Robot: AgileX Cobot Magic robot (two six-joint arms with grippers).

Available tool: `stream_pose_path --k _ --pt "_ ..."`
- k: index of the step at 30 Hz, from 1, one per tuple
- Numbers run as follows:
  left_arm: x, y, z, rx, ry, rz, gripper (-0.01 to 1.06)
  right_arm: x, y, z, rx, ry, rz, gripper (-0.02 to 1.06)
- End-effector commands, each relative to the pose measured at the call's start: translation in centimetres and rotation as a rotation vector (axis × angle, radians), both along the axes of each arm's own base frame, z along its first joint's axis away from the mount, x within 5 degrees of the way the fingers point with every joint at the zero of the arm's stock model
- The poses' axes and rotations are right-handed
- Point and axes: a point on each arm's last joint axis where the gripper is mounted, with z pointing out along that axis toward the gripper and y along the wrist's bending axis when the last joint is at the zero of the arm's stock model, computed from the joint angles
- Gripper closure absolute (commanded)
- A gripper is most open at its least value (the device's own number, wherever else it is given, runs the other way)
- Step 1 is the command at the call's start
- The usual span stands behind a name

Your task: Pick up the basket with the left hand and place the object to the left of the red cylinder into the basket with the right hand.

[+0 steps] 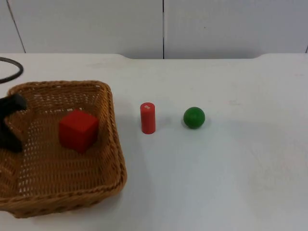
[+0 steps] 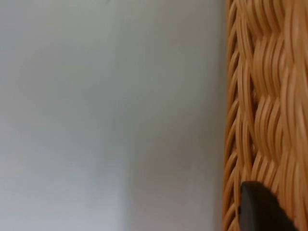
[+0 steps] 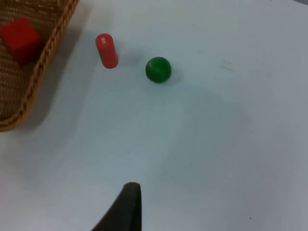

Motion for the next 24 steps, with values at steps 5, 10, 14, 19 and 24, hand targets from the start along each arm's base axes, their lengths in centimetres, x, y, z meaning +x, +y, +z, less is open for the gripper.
stream_pose_path --k 5,10,14,19,24 --pt "1.9 -1.0 -1.8 -0.024 0.030 -0.032 0.80 0.1 -0.1 0.1 0.018 -0.022 -0.015 0.03" --pt "1.8 -0.7 -1.6 -0.002 0.024 -0.055 0.27 0.1 -0.1 0.1 0.018 -0.022 -0.015 0.03" --pt "1.7 -0.5 -0.8 0.037 -0.004 -0.085 0.00 0.1 -0.1 0.1 0.018 -0.022 -0.015 0.03" --pt "1.7 0.0 3.2 0.134 -0.142 -0.116 0.00 0.1 -0.1 0.1 0.019 -0.024 -0.015 0.03" --pt "0.4 0.0 8.8 0.198 -0.289 -0.129 0.00 0.1 -0.1 0.1 0.019 -0.024 -0.015 0.03"
